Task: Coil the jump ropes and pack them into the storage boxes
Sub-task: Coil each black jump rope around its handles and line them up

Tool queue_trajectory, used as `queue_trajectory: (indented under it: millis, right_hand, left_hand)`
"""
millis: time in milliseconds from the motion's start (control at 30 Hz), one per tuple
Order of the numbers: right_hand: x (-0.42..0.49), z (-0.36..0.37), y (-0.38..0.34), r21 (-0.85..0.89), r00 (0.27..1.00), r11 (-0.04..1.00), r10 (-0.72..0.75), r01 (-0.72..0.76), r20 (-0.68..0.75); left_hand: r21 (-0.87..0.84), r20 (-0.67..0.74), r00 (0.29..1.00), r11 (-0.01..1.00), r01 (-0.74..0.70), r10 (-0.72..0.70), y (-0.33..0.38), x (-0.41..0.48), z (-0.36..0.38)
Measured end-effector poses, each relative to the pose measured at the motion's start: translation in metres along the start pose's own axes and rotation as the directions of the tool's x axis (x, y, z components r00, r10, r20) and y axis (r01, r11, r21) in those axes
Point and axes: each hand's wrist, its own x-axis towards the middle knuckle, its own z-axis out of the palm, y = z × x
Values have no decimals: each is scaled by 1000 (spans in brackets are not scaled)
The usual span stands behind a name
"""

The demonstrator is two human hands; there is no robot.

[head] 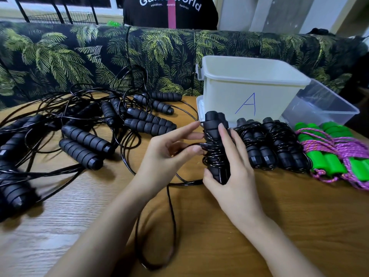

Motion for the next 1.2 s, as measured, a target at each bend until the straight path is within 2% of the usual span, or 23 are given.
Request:
queue_trajectory:
  millis: [67,167,233,333,433,600,733,867,1000,1200]
  right_hand:
    - [0,0,-5,60,1000,998,0,0,7]
    - [1,-1,-10,138,999,990,-18,14,31]
    - [2,-2,-12,218,997,976,-16,-1,74]
    - [1,-3,-13,350,987,935,-6,-51,161]
    - [1,-4,-13,365,980,928,-1,-73,198]
    - [1,1,-12,38,991,994,-106,104,84]
    - [-2,8,-7,-125,978,978,-150,169,145]
    - [1,5,-3,-1,985,993,-120,121,121]
    - [4,-1,0,76,983,994,-87,76,161]
    - [8,-8,-5,254,979,967,-45,-7,197]
  left_hand:
    - [-40,-39,999,999,30,-31,1,1,0]
    - [-134,-28,987,980,150,-155,-1,2,-3]
    - [-226,47,970,943,244,-240,-2,3,-6]
    - [-328,173,947,891,314,-270,-2,4,-8]
    - [-317,148,953,900,300,-266,0,3,-8]
    - [-250,-7,961,931,265,-275,-1,3,-4]
    - [-186,-105,956,949,253,-275,1,0,3]
    - [-168,-105,956,952,255,-274,2,0,1]
    - [-124,-80,963,962,245,-256,4,1,-3]
    - [-189,-21,974,958,217,-224,11,3,-9]
